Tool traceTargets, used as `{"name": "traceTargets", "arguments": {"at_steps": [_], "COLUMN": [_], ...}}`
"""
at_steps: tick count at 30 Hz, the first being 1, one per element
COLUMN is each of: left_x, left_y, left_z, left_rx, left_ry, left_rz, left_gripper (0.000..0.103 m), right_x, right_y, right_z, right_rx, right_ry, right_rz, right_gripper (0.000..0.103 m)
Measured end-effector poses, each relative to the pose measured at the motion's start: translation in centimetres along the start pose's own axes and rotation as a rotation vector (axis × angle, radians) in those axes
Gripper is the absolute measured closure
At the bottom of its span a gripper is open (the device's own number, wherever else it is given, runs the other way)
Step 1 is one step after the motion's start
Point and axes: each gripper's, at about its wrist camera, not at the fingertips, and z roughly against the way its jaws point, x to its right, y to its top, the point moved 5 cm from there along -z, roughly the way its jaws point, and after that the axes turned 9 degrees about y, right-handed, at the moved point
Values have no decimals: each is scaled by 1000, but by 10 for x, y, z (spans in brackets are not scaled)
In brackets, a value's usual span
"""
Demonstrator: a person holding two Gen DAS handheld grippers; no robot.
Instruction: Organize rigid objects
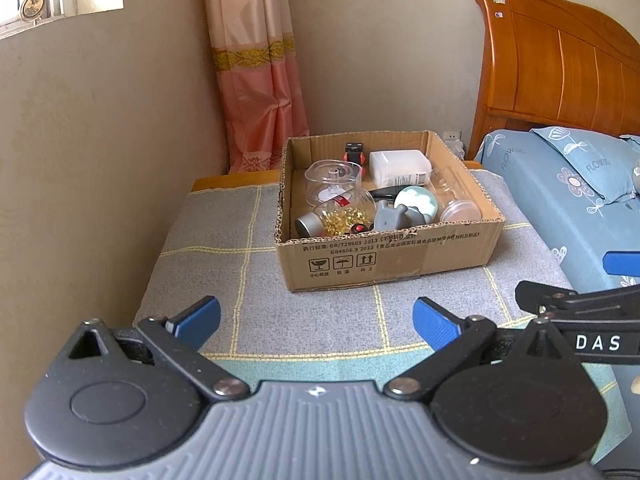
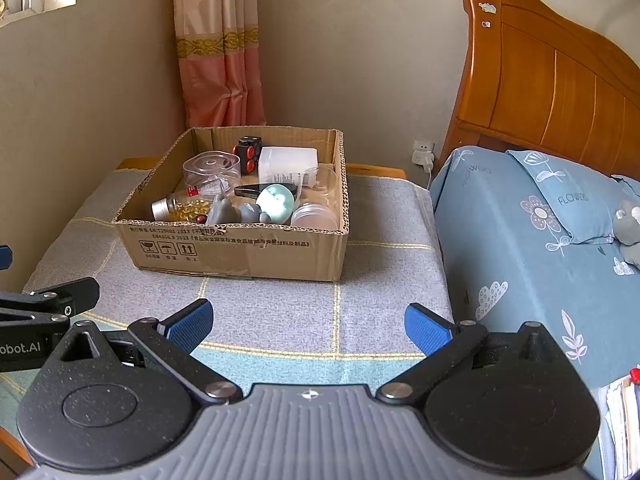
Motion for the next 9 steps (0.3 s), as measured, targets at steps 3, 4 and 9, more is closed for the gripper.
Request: {"name": "traceTargets", "arguments": {"at_steps": [3,4,9], "left_x": [0,0,-1], "left_y": [0,0,0], "left_z": [0,0,1], "left_rx": [0,0,1], "left_ry": [-2,0,2], "left_rz": [0,0,2], "left_gripper": [1,1,1], "right_x": [0,0,0], "right_y": [0,0,0], "right_z": [0,0,0], "right_rx": [0,0,1], "right_ry": [-1,-1,0], "right_rz": [0,-1,1], "right_gripper": [0,0,0]}}
